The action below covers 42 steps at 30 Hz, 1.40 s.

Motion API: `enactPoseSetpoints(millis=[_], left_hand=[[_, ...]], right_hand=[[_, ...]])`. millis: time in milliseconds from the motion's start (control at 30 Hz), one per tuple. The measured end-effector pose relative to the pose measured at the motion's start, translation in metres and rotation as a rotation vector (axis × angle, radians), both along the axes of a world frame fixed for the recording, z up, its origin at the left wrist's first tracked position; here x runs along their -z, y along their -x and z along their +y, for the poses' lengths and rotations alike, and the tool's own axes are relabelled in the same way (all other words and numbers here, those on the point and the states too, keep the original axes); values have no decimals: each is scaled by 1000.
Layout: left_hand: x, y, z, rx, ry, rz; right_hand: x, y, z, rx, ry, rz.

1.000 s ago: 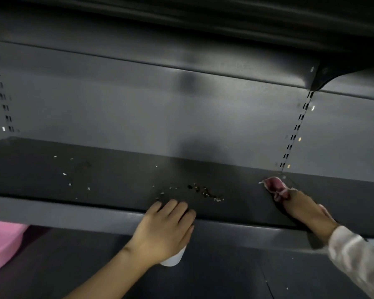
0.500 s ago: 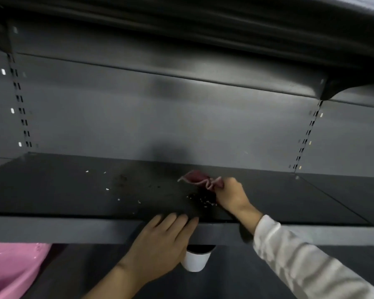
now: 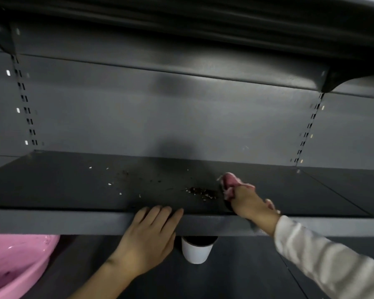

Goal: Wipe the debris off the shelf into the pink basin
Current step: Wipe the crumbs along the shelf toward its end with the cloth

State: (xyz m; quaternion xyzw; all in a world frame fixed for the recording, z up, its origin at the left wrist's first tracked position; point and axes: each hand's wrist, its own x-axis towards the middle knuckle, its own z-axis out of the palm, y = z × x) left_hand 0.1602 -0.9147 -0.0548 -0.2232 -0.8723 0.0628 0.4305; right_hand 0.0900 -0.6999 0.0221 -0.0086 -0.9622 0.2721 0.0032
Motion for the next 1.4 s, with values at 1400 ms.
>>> enactPoseSetpoints(millis=[1400], left_hand=[[-7, 4, -119, 57, -70, 106]], right_hand=[[-9, 52, -149, -155, 252, 50]])
